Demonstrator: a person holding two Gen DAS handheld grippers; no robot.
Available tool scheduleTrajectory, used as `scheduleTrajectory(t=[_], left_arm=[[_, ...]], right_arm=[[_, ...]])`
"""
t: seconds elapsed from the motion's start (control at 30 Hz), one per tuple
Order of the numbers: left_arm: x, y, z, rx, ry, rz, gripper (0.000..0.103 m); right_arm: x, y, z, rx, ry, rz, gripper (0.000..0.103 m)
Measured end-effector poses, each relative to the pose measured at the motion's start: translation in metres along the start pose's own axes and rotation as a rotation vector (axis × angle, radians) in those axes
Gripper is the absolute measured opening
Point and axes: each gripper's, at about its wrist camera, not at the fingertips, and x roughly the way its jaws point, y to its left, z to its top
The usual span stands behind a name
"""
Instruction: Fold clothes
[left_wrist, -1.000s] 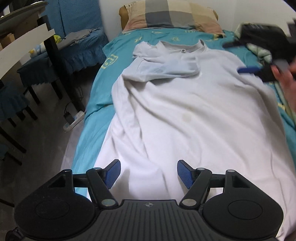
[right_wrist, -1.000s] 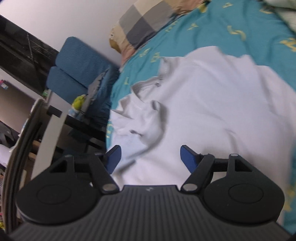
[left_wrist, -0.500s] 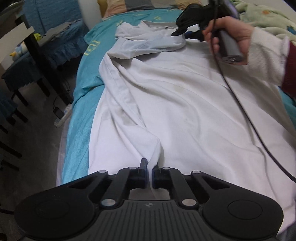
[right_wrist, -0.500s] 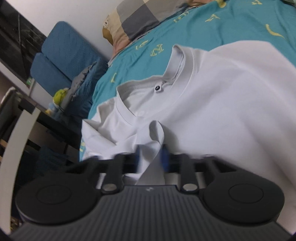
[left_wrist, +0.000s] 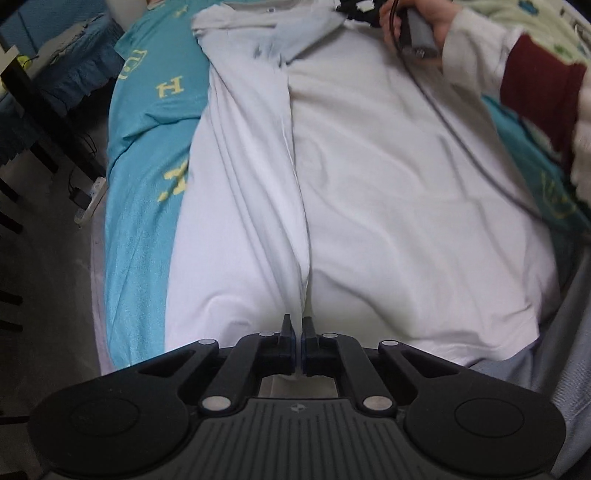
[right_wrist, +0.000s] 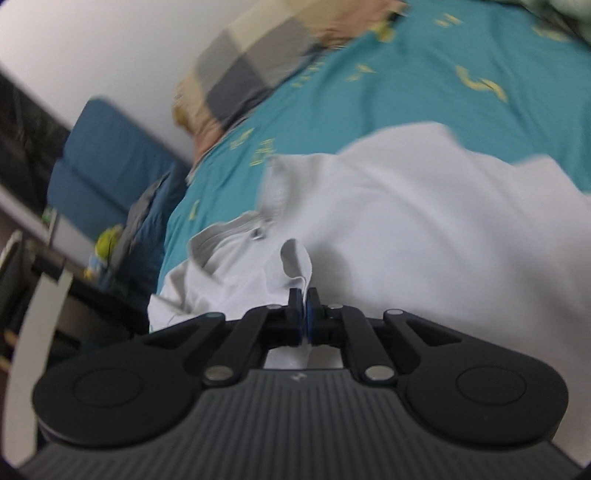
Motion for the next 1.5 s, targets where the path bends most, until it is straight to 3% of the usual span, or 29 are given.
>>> scheduleTrajectory(t=[0.07, 0.13, 0.3, 0.37, 0.4, 0.43, 0.5, 0.67, 0.87, 0.9, 0.93, 1.0, 1.33, 1.5], left_arm=[[-0.004, -0.001, 0.001, -0.006, -0.009, 0.006, 0.010], [-0.007, -0.002, 0.003, -0.012, -0.017, 0.012, 0.027], [-0.009, -0.007, 0.029, -0.048, -0.150, 0.036, 0.051], [-0.003, -0.007, 0.044, -0.079, -0.212, 0.048, 0.052], [0.001, -0.006, 0.046, -0.094, -0.227, 0.053, 0.052], [0.006, -0.005, 0.049, -0.109, -0.242, 0.058, 0.052], [0.016, -0.002, 0.055, -0.139, -0.273, 0.067, 0.052], [0.039, 0.006, 0.068, -0.214, -0.350, 0.091, 0.052], [0.057, 0.023, 0.073, -0.330, -0.399, 0.073, 0.052], [0.057, 0.027, 0.073, -0.351, -0.402, 0.059, 0.052], [0.058, 0.029, 0.073, -0.369, -0.407, 0.047, 0.052], [0.056, 0.030, 0.073, -0.381, -0.422, 0.040, 0.052], [0.045, 0.028, 0.066, -0.400, -0.449, 0.054, 0.052], [0.052, 0.018, 0.066, -0.337, -0.414, 0.064, 0.052]], right_arm=[[-0.001, -0.012, 0.000, 0.052, 0.016, 0.013, 0.007], [-0.006, -0.017, 0.002, 0.086, 0.027, 0.021, 0.008], [-0.028, 0.001, 0.014, -0.005, -0.016, 0.001, 0.009], [-0.033, 0.017, 0.013, -0.066, -0.018, 0.006, 0.012], [-0.032, 0.028, 0.007, -0.117, -0.001, 0.015, 0.024], [-0.030, 0.040, 0.000, -0.172, 0.021, 0.025, 0.042], [-0.025, 0.064, -0.015, -0.282, 0.065, 0.047, 0.057], [-0.011, 0.098, -0.063, -0.429, 0.113, -0.026, 0.056], [0.012, 0.099, -0.093, -0.537, 0.098, -0.131, 0.051], [0.011, 0.098, -0.094, -0.547, 0.090, -0.139, 0.041], [0.010, 0.098, -0.093, -0.545, 0.088, -0.148, 0.025], [0.006, 0.097, -0.092, -0.542, 0.086, -0.167, 0.010], [-0.047, 0.071, -0.067, -0.361, 0.034, -0.167, 0.008], [-0.053, 0.047, -0.068, -0.281, 0.091, -0.158, 0.010]])
